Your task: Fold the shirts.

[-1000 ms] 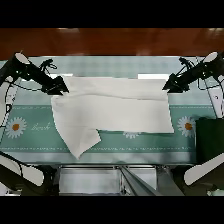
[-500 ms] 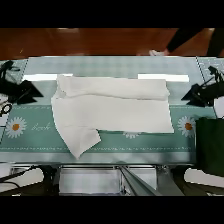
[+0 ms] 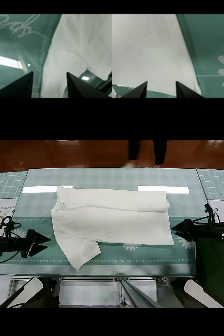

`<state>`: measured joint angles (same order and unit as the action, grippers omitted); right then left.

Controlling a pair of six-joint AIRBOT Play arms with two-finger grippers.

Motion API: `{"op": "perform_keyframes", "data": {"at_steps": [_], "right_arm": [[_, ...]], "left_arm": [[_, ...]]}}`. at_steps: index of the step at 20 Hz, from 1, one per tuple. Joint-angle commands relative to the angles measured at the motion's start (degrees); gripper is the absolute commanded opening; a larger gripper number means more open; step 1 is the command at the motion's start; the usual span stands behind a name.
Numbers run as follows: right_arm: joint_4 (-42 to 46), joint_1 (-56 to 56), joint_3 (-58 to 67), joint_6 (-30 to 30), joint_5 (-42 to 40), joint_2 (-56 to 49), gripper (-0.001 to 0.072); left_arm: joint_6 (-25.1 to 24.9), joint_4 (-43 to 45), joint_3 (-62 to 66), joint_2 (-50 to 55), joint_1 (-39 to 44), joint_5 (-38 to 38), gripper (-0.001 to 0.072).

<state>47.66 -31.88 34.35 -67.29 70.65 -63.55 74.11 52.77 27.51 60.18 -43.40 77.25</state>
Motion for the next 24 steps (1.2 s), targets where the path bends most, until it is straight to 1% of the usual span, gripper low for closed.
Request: {"op": "perform_keyframes", "data": {"at_steps": [1,3,7,11,12,13,14,16,17,20,22,24], "right_arm": [[-4.13,-0.22,-1.97,1.92,-0.48,0.98,0.0411],[-4.2,-0.22,-1.97,2.03,-0.46,0.98,0.0411],[-4.22,-0.22,-1.97,2.05,-0.42,0.98,0.0411],[-4.22,-0.22,-1.97,2.05,-0.83,0.98,0.0411],[-4.2,-0.22,-1.97,2.1,-0.92,0.98,0.0411],[-4.02,-0.28,-1.88,2.1,-0.96,0.98,0.0411],[-3.87,-0.28,-1.79,2.12,-1.07,0.98,0.0411],[-2.45,-0.5,-1.79,1.99,-1.07,0.98,0.0411],[-0.46,-1.11,-1.79,0.42,-1.03,0.98,0.0411],[11.76,-4.02,-1.86,-9.22,0.48,0.98,0.0411],[16.04,-4.26,-1.86,-10.23,3.1,0.9,0.0411],[17.05,-4.24,-1.86,-10.29,4.57,-0.02,0.0411]], "left_arm": [[0.04,-0.31,-3.32,-0.22,1.6,-2.25,0.0509],[0.04,-0.5,-3.32,1.55,4.81,-3.58,0.0509],[-0.63,-4.22,-3.32,5.7,11.98,-7.3,0.0509],[-0.5,-4.46,-3.26,9.57,19.89,-10.93,0.0503],[-0.37,-4.44,-3.17,9.99,20.85,-11.61,0.0387],[-0.42,-4.44,-2.99,10.05,21.03,-11.93,0.0072],[-0.61,-4.46,-2.69,9.9,21.0,-12.11,0.0016],[-0.66,-4.42,-1.53,9.86,20.92,-11.02,0.0017],[-1.05,-4.42,-0.87,9.86,20.92,-10.03,0.0017],[-1.03,-4.46,0.11,9.86,20.92,-8.85,0.0017],[-1.03,-4.44,0.17,9.86,20.92,-8.92,0.0017],[-1.03,-4.44,0.17,9.86,20.92,-8.98,0.0017]]}}
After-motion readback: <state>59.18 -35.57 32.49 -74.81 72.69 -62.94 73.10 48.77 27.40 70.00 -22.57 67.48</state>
